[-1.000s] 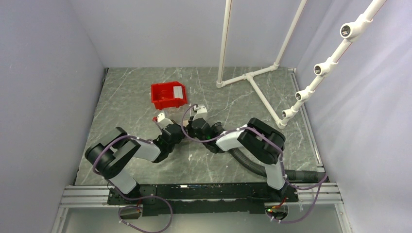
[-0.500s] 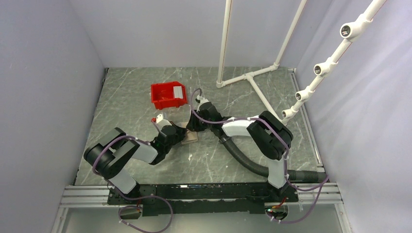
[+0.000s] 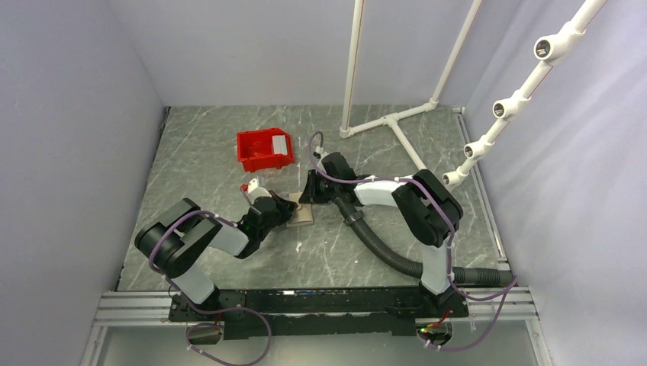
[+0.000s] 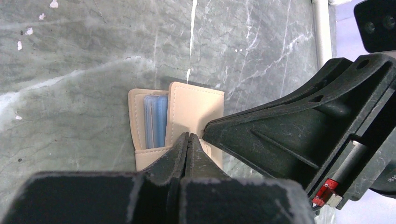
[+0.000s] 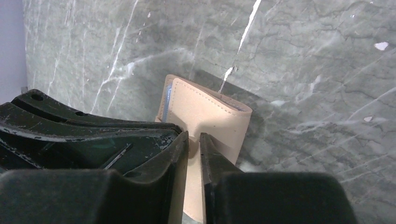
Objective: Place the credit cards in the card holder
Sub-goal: Close the card holder at the center of the board.
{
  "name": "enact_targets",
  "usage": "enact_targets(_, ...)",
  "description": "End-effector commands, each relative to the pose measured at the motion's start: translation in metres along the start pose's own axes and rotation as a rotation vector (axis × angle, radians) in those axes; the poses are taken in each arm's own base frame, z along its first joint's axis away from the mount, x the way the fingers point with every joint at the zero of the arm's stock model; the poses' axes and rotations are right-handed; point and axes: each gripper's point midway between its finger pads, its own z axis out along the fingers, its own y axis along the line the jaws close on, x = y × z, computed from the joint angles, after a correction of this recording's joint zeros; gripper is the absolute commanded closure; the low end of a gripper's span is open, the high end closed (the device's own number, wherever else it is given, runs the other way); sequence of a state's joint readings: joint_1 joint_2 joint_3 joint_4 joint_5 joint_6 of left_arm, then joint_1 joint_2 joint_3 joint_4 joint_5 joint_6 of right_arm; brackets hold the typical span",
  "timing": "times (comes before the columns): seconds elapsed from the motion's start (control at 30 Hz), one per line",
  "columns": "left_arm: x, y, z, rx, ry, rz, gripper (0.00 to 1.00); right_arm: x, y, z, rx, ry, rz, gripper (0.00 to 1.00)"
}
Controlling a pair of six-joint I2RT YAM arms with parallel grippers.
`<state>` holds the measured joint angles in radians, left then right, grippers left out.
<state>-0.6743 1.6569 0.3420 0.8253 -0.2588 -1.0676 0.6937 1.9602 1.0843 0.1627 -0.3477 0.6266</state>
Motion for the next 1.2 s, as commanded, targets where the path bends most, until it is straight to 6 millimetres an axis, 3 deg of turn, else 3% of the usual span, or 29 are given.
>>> enact_targets(0.0, 0.116, 0.151, -0.093, -0.474, 0.585, 0.175, 1.00, 0.099, -0.041, -0.005, 0.116, 0.313, 0.068, 0.83)
enact_targets(0.3, 0.114, 0.148, -0.091, -0.465, 0.586, 0.169, 1.00, 0.107, -0.028, -0.014, 0.046, 0.331, 0.074, 0.72)
enact_targets(0.63, 0.113, 0.146, -0.090, -0.460, 0.584, 0.173, 1.00, 0.124, -0.046, -0.012, 0.157, 0.370, -0.025, 0.82)
enact_targets(0.9, 0.114, 0.148, -0.090, -0.463, 0.586, 0.172, 1.00, 0.128, -0.038, -0.017, 0.107, 0.372, -0.072, 0.71)
enact_targets(1.17, 0.113, 0.148, -0.089, -0.461, 0.583, 0.171, 1.00, 0.137, -0.052, -0.021, 0.159, 0.399, -0.162, 0.69)
